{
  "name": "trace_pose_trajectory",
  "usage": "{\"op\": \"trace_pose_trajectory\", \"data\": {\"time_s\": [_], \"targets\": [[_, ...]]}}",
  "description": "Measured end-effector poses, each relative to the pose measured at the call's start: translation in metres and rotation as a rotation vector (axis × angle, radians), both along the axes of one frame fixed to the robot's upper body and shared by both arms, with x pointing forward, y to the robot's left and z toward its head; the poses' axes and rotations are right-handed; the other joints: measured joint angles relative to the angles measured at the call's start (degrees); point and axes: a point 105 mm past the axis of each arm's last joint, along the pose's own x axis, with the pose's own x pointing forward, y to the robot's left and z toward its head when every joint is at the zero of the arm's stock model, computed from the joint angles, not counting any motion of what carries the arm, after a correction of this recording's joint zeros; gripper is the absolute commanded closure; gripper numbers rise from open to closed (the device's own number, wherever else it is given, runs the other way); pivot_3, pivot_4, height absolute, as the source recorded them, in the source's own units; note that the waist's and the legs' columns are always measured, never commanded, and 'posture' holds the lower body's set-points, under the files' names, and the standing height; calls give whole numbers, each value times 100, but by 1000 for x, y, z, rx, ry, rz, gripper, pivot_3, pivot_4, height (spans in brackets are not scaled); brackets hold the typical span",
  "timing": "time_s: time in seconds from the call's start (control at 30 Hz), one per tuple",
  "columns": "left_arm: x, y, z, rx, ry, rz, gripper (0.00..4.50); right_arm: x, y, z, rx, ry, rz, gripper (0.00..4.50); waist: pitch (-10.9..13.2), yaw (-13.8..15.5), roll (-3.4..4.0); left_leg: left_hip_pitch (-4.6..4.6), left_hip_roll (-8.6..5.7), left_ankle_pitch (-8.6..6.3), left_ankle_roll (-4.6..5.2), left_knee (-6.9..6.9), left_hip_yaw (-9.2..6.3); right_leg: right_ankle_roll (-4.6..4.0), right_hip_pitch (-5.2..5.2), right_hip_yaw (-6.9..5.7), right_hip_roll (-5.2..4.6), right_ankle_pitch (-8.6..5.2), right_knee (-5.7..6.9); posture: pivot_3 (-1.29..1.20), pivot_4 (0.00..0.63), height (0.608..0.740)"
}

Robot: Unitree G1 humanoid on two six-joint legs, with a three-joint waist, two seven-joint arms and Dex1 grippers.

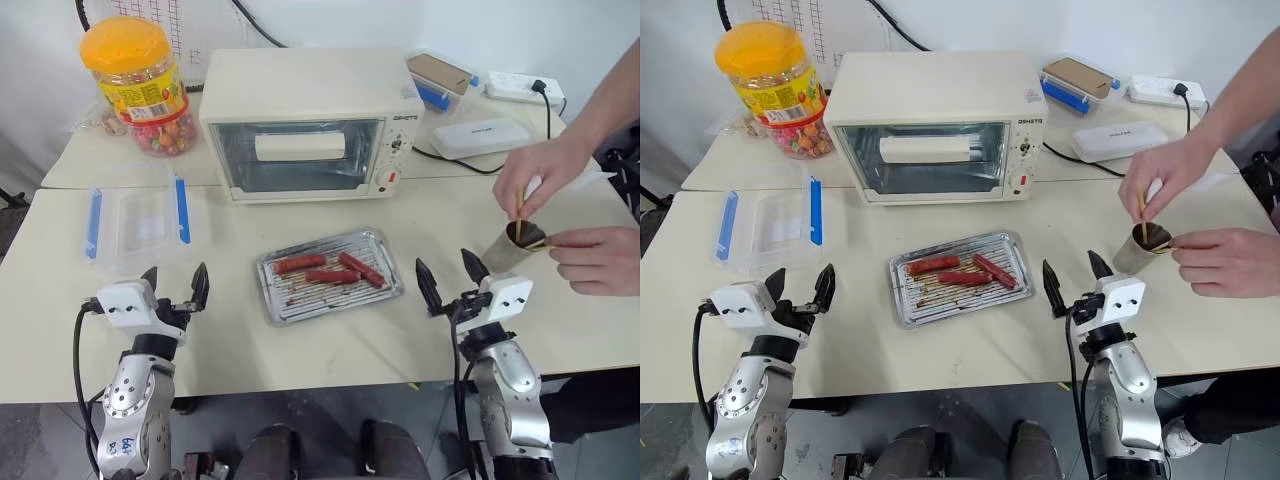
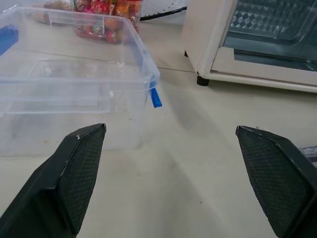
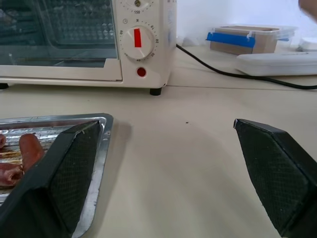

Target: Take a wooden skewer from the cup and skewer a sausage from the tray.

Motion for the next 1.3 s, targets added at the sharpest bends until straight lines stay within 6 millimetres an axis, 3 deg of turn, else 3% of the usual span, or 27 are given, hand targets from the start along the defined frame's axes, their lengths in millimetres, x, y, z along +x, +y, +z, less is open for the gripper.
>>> {"op": "trace_pose_trajectory", "data": {"time_s": [1.3], "targets": [[-3, -11, 0, 41, 7, -72, 32, 4, -4, 3, -15, 14, 80, 0, 0, -1, 0, 0, 0, 0, 0, 1, 1, 0, 0, 0, 0, 0, -1, 0, 150, 740]]}}
